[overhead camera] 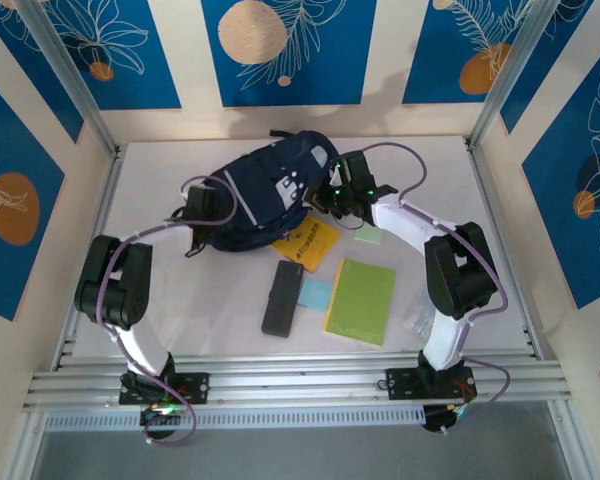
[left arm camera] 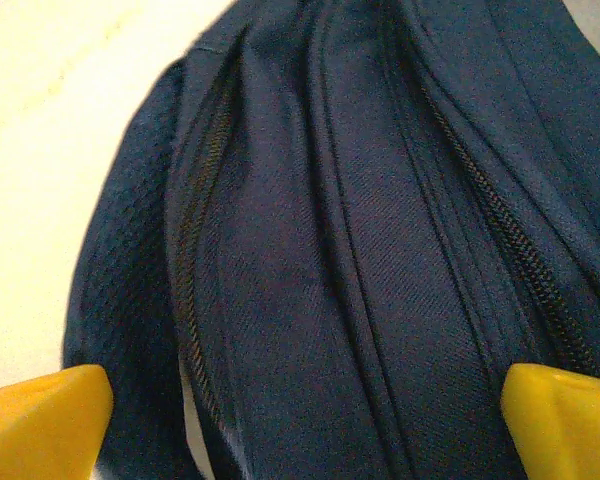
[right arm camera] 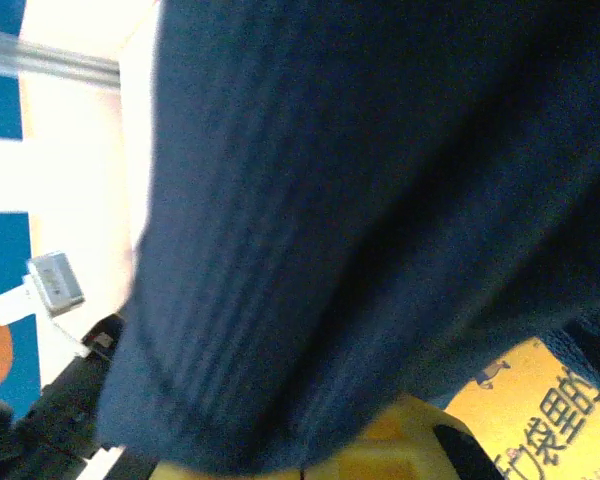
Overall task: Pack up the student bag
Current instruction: Rotate the student bag at the top-center of the table.
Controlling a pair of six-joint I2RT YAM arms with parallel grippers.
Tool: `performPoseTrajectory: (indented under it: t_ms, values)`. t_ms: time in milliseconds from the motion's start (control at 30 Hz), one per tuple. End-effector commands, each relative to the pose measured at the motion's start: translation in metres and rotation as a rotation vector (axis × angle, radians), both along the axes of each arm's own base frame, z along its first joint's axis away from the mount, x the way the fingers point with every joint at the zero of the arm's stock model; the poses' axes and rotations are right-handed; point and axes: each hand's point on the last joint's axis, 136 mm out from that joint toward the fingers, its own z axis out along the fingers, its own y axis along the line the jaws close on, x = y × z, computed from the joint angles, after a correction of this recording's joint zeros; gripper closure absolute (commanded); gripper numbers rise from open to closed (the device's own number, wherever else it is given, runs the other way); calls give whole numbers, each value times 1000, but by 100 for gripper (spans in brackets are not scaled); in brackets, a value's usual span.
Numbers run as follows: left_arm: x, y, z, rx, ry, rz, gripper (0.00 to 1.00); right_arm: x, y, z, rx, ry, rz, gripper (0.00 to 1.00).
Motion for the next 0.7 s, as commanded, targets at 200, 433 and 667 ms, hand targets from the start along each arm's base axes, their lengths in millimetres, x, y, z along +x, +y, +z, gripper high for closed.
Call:
performPoseTrajectory:
  t_ms: [200, 433, 667]
  values:
    - [-31, -63, 74, -176, 10, -291, 0, -23, 39, 2, 204, 165, -99, 100]
    - [-103, -103, 97, -231, 0, -453, 8, -16, 48, 7, 219, 175, -132, 100]
    - [-141, -131, 76, -319, -23, -512, 39, -14, 55, 13, 263, 197, -131, 100]
